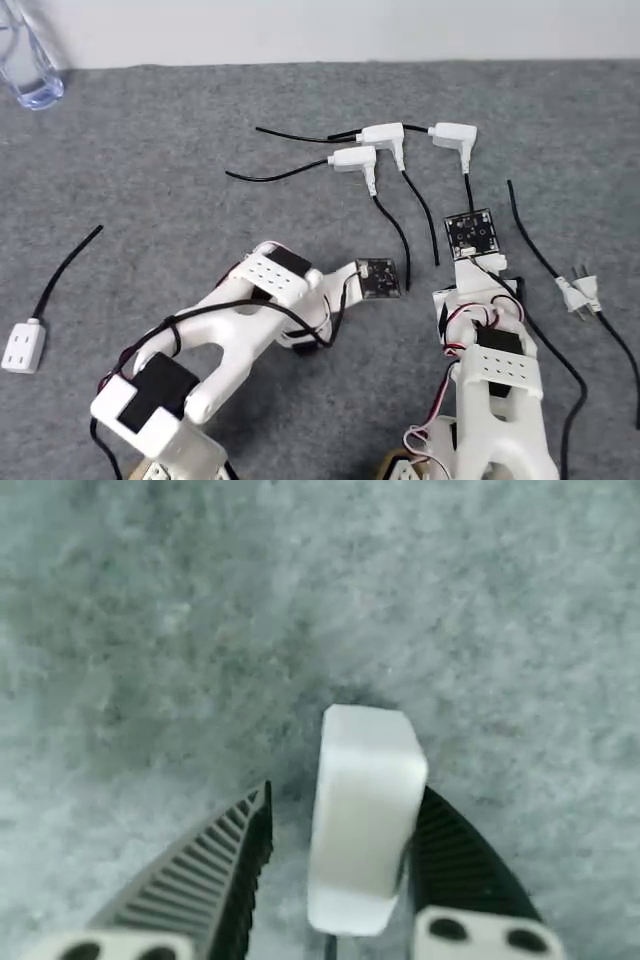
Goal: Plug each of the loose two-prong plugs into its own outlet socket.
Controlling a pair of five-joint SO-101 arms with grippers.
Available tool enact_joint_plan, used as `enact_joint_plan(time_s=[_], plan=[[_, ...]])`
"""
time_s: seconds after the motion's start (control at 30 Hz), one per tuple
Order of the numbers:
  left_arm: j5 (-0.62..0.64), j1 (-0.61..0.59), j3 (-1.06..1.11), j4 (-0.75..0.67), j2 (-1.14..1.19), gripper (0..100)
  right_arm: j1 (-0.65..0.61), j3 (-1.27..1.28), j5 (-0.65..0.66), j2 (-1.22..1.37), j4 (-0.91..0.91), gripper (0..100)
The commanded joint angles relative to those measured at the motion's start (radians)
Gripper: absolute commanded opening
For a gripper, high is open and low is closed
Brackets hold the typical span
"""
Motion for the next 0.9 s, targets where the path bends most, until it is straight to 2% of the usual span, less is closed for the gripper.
enact_joint_plan(time_s=[0.0,0.17,0.33,0.63,0.7,0.73,0.87], plan=[[-0.017,-0.058,-0.096,0.051,-0.011,19,-0.013,-0.006,0.009,-0.012,-0.013,32.8],[-0.077,-0.089,-0.211,0.157,-0.009,19,-0.013,-0.006,0.009,-0.012,-0.013,32.8],[-0.078,-0.123,-0.269,0.161,0.0,19,-0.013,-0.006,0.009,-0.012,-0.013,32.8],[-0.074,-0.117,-0.24,0.172,-0.011,19,-0.013,-0.006,0.009,-0.012,-0.015,32.8],[-0.072,-0.112,-0.255,0.215,-0.014,19,-0.013,-0.006,0.009,-0.012,-0.016,32.8],[-0.061,-0.098,-0.274,0.247,-0.026,19,-0.013,-0.006,0.009,-0.012,-0.016,32.8],[0.114,-0.002,-0.392,0.433,-0.195,17,-0.025,-0.006,0.009,-0.012,-0.018,32.8]])
